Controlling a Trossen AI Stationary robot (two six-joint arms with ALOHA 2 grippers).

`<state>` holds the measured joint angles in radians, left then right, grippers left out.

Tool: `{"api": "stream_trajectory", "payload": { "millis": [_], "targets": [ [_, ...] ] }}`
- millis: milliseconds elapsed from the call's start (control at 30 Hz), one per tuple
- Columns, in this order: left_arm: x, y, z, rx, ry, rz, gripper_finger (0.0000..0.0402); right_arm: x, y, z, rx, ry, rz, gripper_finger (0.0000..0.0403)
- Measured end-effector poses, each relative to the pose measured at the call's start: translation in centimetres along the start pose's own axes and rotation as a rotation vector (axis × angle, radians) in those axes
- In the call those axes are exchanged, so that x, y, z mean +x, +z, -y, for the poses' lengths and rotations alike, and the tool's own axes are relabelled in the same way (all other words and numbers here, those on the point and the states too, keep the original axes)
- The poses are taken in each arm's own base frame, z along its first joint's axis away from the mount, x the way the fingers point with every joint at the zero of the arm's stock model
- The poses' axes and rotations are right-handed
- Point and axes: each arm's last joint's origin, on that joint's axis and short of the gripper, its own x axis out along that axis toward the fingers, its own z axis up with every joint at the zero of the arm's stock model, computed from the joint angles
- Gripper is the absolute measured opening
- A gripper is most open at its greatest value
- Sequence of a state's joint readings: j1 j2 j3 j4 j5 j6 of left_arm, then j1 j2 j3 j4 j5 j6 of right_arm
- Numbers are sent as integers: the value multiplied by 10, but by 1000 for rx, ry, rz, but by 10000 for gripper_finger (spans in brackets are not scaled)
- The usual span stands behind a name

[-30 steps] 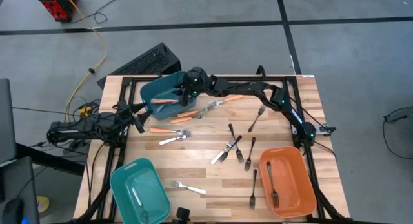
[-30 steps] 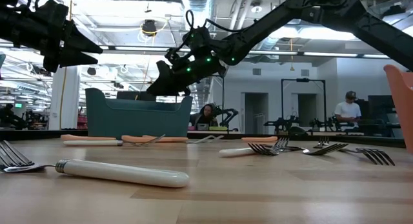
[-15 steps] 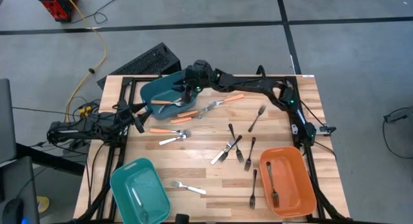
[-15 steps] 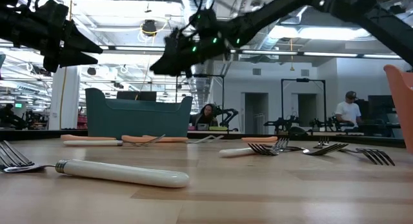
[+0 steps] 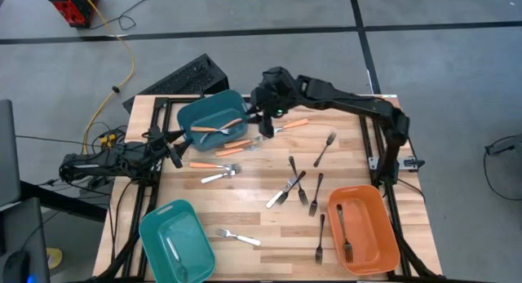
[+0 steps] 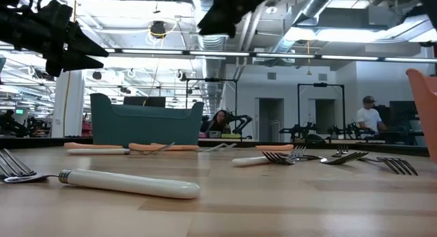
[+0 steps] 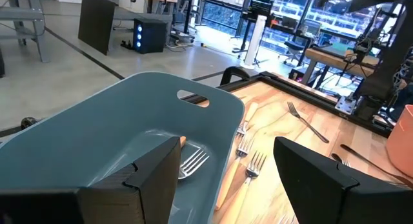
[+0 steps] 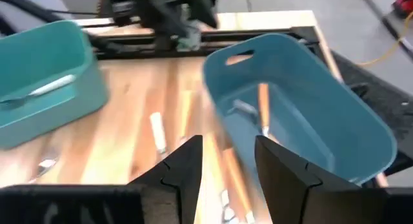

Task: Sort silverware by color (type)
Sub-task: Put the black fork into the orange bin

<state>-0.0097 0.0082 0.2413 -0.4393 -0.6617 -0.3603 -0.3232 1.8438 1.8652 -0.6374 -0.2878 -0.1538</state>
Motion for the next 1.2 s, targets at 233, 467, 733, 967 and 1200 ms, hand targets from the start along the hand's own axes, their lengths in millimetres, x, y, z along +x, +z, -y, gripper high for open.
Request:
{"api": "stream_trajectory", "payload": {
  "millis": [233, 467, 733, 967, 1200],
  "targets": [
    [0, 0, 0, 0, 1, -1, 235, -30, -6, -28, 37, 55, -149, 166],
    [0, -2, 1, 8, -37, -30, 235, -34, -27, -61, 123, 127, -408, 166],
    [0, -3, 2, 9, -76, -48, 235, -14, -57, -121, 94, 130, -596, 166],
    [0, -3, 2, 10, -93, -56, 235, 1, -87, -179, 144, 53, -665, 166],
    [0, -3, 2, 11, -93, -58, 235, 13, -121, -240, 1, -20, -578, 166]
  ]
}}
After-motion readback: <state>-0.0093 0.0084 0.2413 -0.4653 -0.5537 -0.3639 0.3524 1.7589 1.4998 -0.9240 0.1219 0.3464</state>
